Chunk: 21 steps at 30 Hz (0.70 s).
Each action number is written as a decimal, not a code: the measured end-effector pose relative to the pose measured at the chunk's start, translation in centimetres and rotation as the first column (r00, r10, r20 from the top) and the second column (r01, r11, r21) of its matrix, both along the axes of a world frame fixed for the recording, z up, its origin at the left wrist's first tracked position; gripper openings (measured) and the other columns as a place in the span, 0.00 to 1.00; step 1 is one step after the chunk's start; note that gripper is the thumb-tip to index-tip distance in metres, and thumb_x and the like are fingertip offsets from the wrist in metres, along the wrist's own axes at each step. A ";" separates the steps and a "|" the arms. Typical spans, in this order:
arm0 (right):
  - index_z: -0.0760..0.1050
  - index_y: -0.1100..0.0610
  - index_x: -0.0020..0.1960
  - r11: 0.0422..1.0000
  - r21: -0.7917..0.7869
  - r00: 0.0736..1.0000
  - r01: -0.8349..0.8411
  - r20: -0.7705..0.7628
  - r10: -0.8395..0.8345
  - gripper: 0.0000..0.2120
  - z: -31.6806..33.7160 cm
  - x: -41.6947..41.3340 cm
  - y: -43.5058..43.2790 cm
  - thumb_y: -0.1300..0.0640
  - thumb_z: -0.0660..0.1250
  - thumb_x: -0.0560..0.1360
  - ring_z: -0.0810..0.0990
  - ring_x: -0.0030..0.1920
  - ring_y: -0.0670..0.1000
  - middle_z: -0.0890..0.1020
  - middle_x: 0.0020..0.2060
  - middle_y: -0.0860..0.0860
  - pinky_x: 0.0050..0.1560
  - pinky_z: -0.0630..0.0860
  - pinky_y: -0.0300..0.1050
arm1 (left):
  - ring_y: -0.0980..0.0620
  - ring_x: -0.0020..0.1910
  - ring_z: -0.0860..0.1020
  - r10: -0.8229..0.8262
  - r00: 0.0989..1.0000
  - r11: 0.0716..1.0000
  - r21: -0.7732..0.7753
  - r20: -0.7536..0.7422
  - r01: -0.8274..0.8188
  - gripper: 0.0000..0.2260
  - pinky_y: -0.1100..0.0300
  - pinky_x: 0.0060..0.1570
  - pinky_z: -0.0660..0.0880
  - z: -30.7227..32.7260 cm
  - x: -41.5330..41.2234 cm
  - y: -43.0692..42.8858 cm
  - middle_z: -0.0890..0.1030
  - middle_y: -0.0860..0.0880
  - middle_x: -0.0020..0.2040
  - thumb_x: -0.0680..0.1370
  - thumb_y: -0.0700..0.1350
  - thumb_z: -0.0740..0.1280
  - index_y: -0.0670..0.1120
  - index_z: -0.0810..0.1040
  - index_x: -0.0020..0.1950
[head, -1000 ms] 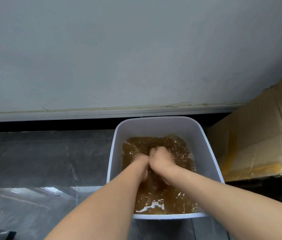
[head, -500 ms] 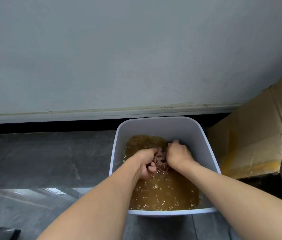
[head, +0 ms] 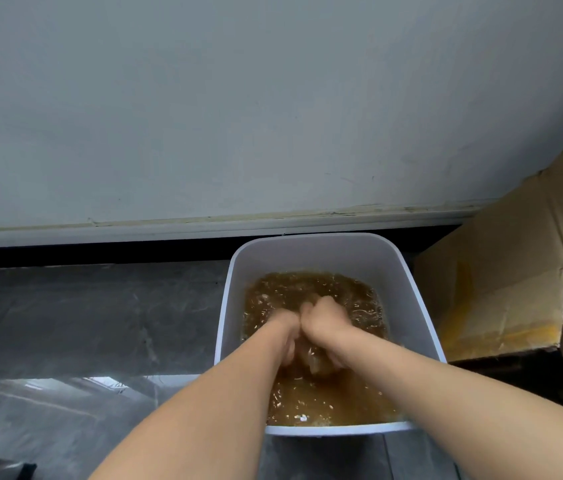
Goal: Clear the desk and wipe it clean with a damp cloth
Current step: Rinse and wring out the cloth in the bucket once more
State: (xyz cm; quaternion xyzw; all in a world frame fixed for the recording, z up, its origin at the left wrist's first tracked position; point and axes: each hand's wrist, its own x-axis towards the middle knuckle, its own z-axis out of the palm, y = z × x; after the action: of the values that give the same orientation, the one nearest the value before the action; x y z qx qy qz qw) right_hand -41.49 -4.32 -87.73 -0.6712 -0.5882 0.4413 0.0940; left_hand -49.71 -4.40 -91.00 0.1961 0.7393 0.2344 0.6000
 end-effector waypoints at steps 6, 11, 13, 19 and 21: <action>0.79 0.61 0.61 0.990 0.143 1.000 0.001 0.023 -0.004 0.18 1.5 -1.0 -1.1 0.51 0.56 0.83 0.80 0.58 0.63 0.81 0.59 0.61 0.57 0.77 0.49 | 0.55 0.33 0.71 0.133 0.959 0.971 0.159 0.251 -0.176 0.13 0.65 0.25 0.73 2.8 0.0 -1.0 0.72 0.49 0.37 0.86 0.44 0.53 0.45 0.70 0.43; 0.79 0.63 0.56 0.974 0.228 0.992 0.018 0.114 -0.045 0.15 0.8 1.6 1.1 0.58 0.57 0.82 0.80 0.57 0.64 0.82 0.57 0.64 0.52 0.72 0.48 | 0.58 0.13 0.61 0.044 0.951 0.998 0.022 0.306 -0.054 0.22 0.70 0.12 0.56 2.9 0.8 -0.3 0.63 0.51 0.19 0.84 0.48 0.56 0.47 0.64 0.30; 0.77 0.63 0.58 0.980 0.196 0.970 -0.030 0.243 -0.019 0.13 0.1 2.5 1.8 0.59 0.57 0.83 0.79 0.60 0.65 0.80 0.59 0.64 0.55 0.73 0.49 | 0.59 0.15 0.59 0.008 0.939 1.000 0.007 0.344 -0.011 0.21 0.70 0.12 0.51 2.5 0.7 0.0 0.63 0.52 0.22 0.84 0.46 0.55 0.48 0.64 0.29; 0.57 0.59 0.74 0.944 0.062 0.877 -0.325 0.393 0.276 0.24 -0.5 2.9 2.1 0.55 0.60 0.82 0.73 0.66 0.67 0.66 0.69 0.66 0.64 0.70 0.54 | 0.52 0.25 0.72 0.098 0.994 0.993 0.063 0.055 -0.102 0.05 0.68 0.16 0.66 1.5 0.3 0.0 0.77 0.45 0.36 0.82 0.42 0.64 0.40 0.77 0.51; 0.59 0.60 0.74 0.919 0.001 0.831 -0.393 0.429 0.355 0.28 -0.8 3.0 2.0 0.57 0.66 0.79 0.75 0.65 0.64 0.69 0.69 0.63 0.62 0.72 0.51 | 0.50 0.34 0.75 0.012 0.991 0.997 0.083 -0.135 -0.001 0.09 0.62 0.27 0.76 0.8 0.4 0.1 0.74 0.47 0.39 0.80 0.38 0.66 0.40 0.75 0.60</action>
State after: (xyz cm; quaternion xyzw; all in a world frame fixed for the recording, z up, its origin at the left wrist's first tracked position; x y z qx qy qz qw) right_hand -38.48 -2.37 -88.58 -0.6172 -0.7334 0.2692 -0.0932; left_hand -49.34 -4.25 -90.21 0.2337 0.7685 0.2530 0.5392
